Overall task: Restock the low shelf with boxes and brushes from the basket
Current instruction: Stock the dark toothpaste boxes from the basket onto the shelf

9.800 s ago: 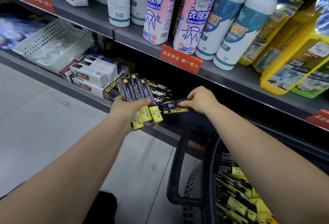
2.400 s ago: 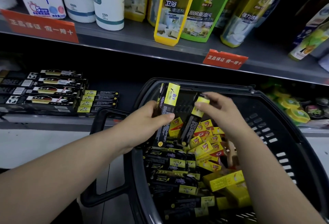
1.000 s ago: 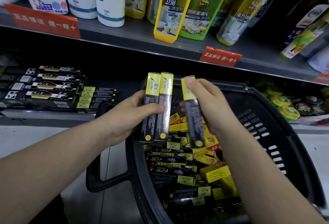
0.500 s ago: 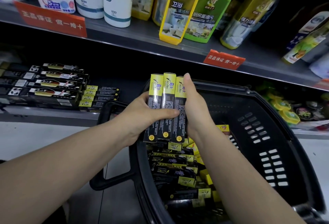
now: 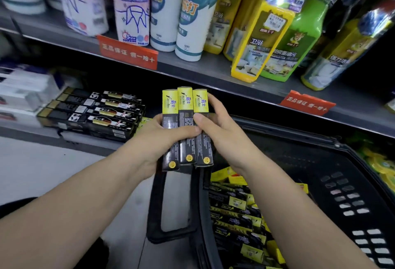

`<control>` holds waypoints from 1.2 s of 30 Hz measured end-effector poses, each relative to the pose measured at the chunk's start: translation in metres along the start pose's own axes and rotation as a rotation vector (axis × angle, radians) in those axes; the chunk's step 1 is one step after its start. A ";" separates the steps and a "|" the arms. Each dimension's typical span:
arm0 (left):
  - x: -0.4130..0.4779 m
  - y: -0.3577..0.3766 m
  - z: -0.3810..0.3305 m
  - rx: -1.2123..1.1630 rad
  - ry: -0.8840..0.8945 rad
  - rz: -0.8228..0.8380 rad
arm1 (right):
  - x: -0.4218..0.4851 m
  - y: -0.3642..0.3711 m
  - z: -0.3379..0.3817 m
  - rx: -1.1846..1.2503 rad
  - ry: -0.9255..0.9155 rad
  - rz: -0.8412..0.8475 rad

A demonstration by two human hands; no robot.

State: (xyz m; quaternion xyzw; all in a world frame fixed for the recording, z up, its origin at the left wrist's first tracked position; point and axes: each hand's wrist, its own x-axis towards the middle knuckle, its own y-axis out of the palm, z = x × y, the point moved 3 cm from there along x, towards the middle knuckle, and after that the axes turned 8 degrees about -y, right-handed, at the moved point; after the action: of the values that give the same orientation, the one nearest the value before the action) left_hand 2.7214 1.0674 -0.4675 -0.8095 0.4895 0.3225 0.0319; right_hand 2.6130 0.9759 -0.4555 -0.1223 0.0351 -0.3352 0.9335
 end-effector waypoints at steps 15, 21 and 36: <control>0.061 -0.156 0.012 -0.377 -0.143 -0.433 | 0.166 0.071 -0.070 -0.668 0.407 0.307; 0.085 -0.171 0.013 -0.395 -0.154 -0.454 | 0.228 0.062 -0.137 -1.073 0.358 0.412; 0.131 -0.160 0.018 -0.362 -0.197 -0.434 | 0.239 0.073 -0.214 -1.017 0.499 0.594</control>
State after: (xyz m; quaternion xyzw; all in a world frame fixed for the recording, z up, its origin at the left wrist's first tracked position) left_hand 2.8841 1.0555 -0.5965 -0.8525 0.2343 0.4673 0.0023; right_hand 2.8112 0.8349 -0.6771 -0.4535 0.4386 -0.0219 0.7756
